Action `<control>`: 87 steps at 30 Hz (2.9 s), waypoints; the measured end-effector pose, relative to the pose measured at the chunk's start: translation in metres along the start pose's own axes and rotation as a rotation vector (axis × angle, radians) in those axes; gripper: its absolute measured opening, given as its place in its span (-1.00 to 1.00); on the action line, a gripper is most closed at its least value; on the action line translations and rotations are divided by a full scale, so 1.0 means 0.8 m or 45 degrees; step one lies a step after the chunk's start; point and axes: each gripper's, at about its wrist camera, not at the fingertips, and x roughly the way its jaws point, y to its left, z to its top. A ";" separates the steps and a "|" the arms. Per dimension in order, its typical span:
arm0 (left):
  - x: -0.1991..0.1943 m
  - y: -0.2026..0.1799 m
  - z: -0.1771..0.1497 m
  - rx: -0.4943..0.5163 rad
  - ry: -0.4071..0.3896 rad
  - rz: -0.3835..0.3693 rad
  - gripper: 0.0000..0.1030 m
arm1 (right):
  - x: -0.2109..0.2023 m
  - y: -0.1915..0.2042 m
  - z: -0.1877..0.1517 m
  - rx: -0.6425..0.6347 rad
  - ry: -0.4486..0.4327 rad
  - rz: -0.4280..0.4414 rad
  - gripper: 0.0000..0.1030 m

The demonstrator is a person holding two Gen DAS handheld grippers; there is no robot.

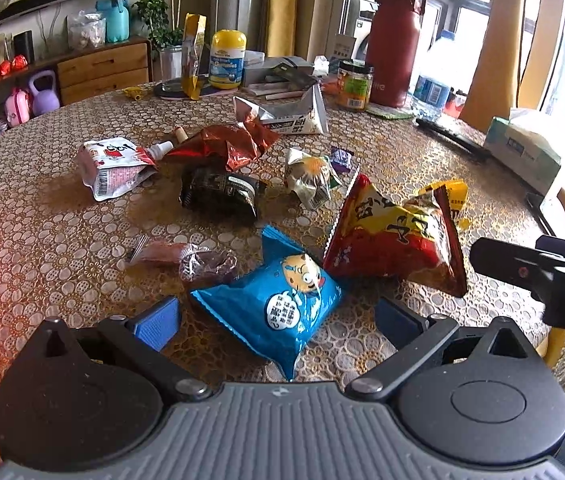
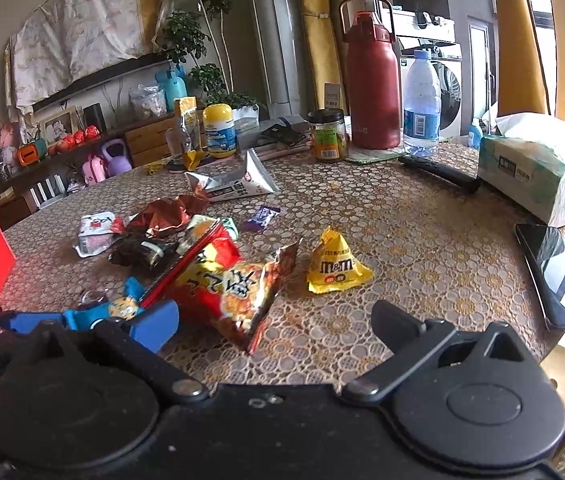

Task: Organize snacks
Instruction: 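Grasp the blue cookie bag with the left tool while the right grasps the red chip bag, then carry both bags over the white box with both tools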

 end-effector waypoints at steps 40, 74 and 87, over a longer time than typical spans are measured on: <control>-0.011 0.007 -0.009 0.036 -0.077 -0.023 -0.24 | 0.078 0.015 0.014 0.148 0.057 0.155 0.14; -0.199 0.130 -0.008 -0.197 -0.470 0.199 -0.25 | -0.011 0.158 0.075 -0.119 -0.211 0.407 0.03; -0.260 0.210 -0.006 -0.297 -0.529 0.435 -0.25 | -0.013 0.285 0.107 -0.265 -0.244 0.671 0.03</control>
